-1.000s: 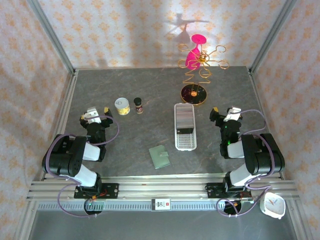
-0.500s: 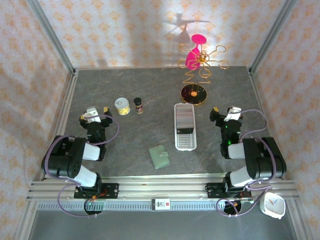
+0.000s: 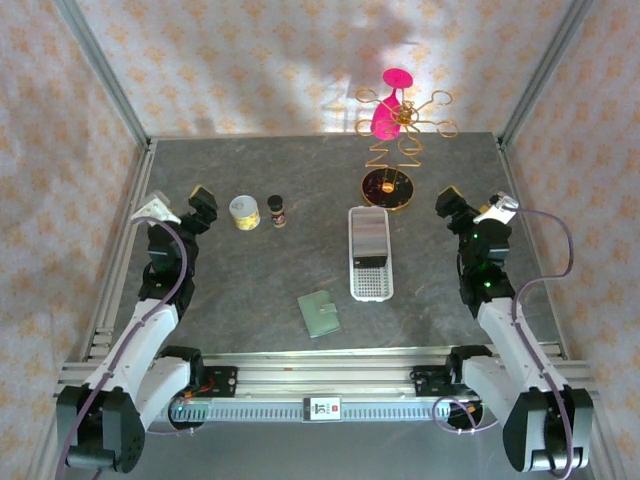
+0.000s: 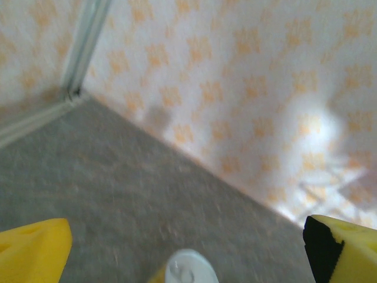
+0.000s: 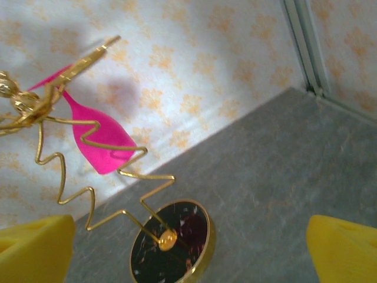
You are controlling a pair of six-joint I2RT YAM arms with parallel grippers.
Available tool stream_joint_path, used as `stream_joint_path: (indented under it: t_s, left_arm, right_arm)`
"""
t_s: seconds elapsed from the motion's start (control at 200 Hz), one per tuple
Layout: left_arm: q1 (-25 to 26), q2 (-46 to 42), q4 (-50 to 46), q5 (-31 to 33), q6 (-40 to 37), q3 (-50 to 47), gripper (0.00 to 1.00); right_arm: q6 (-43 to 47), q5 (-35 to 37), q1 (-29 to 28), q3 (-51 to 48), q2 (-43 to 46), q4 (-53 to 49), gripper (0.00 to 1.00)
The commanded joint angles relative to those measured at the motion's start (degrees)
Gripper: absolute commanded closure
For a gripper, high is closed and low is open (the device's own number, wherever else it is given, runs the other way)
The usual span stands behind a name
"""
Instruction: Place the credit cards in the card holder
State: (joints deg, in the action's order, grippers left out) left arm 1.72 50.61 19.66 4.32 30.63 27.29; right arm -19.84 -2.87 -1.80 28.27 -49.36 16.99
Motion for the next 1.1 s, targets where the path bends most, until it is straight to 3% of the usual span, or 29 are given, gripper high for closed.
stream_joint_path:
  t_s: [0.0,0.085,0.13,0.18,0.31,0.43,0.511,0.641,0.801,1.091]
  left_arm:
    - [-0.5,-0.9,-18.5,-10.2,6.8,2.4,0.01]
    - [-0.4,0.1,-29.0,-14.9,7.0,5.7,0.01]
    - [0.2,0.2,-32.4,-17.5,8.0,6.0,0.01]
    - [2.1,-0.6,-33.5,-20.2,9.9,4.8,0.03]
    - [14.0,-3.9,-29.6,-23.9,17.8,-0.9,0.06]
    - [26.2,-6.0,-24.4,-18.0,25.5,-5.5,0.09]
    - [31.8,-5.9,-21.7,-14.2,29.3,-7.9,0.15]
    - [36.7,-4.7,-17.0,-13.3,33.6,-11.7,0.28]
    - [41.1,-2.1,-17.2,-11.5,34.6,-11.9,0.30]
    - [47.5,1.7,-14.4,-8.0,37.4,-12.0,0.38]
  right_arm:
    - [-4.8,-7.4,0.2,2.2,2.8,-14.3,0.01]
    - [-4.9,-17.9,0.1,3.1,4.1,-16.8,0.02]
    - [-4.9,-23.9,-0.3,3.4,4.4,-17.0,0.08]
    - [-6.2,-25.3,-2.0,4.5,3.8,-19.5,0.11]
    - [-6.8,-18.4,-14.4,11.7,-1.8,-31.5,0.20]
    - [-9.5,-8.9,-31.6,16.0,-8.9,-34.9,0.27]
    - [-12.0,-7.3,-39.9,17.9,-15.2,-34.7,0.46]
    - [-14.1,-4.2,-49.8,21.8,-26.5,-34.2,0.75]
    - [-14.5,-3.9,-54.2,25.0,-37.6,-34.6,1.00]
    - [-15.7,-1.1,-55.8,24.5,-43.5,-36.2,1.00]
